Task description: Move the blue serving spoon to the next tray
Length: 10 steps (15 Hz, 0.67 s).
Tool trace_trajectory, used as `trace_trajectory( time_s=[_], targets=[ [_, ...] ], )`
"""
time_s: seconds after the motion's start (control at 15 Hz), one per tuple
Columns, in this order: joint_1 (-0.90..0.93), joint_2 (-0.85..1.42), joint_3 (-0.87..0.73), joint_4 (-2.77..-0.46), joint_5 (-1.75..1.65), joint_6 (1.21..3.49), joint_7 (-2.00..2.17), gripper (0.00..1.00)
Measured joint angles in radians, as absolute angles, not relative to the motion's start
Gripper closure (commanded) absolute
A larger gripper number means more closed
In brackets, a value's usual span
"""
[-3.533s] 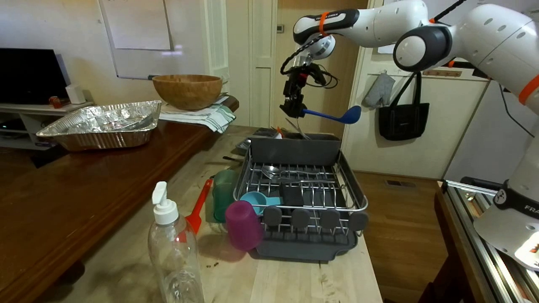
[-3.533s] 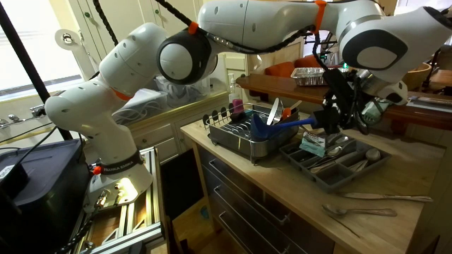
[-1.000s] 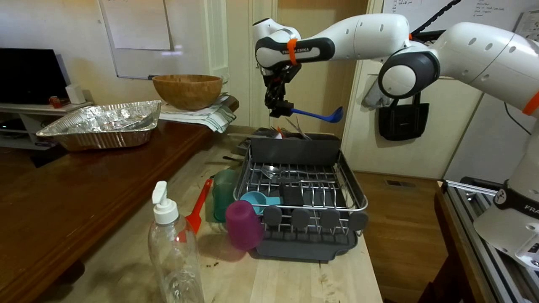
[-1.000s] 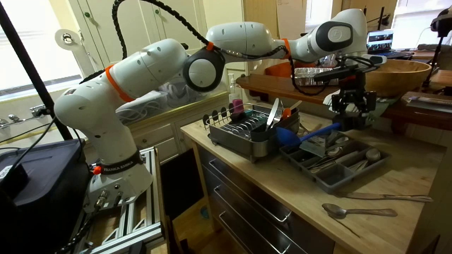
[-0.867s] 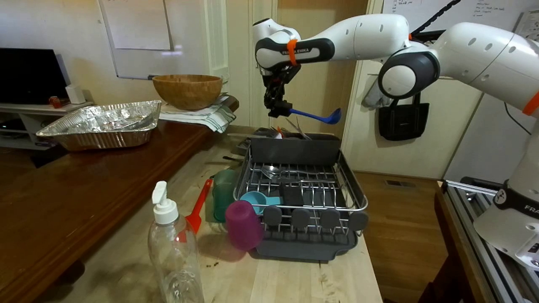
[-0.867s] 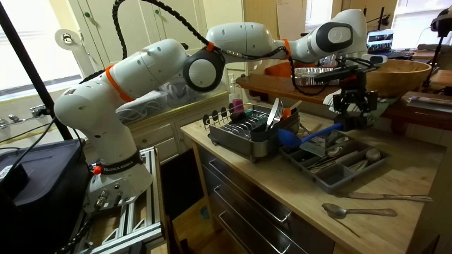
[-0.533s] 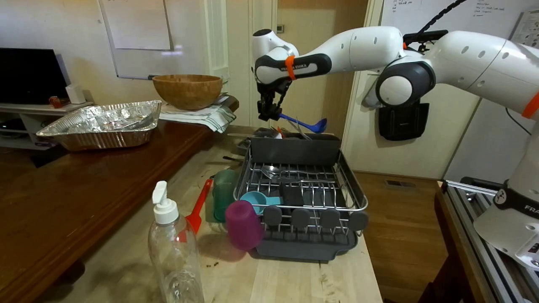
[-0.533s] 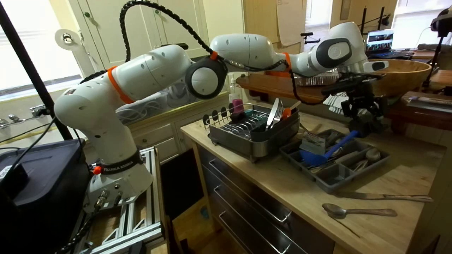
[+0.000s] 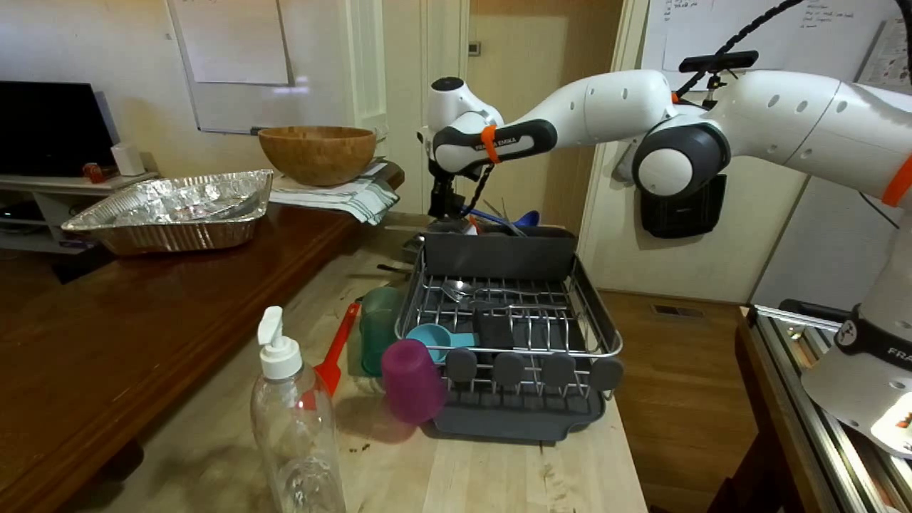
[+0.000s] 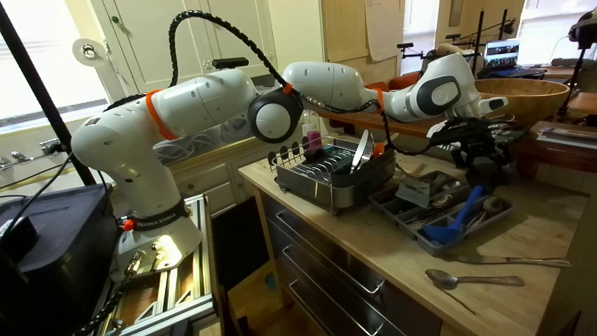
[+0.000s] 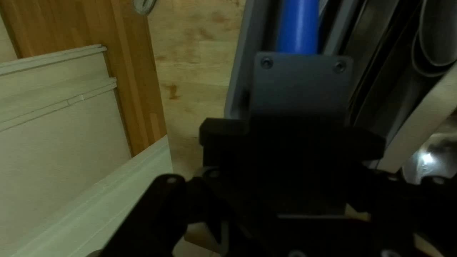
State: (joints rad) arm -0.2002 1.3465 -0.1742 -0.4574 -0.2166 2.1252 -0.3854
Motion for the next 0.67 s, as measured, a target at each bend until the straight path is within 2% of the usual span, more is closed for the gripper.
trace_trajectory(
  time_s=[0.67],
  targets=[
    [-0.175,1.346,-0.159,-0.457,-0.216,1.891,-0.461,0.61]
  ],
)
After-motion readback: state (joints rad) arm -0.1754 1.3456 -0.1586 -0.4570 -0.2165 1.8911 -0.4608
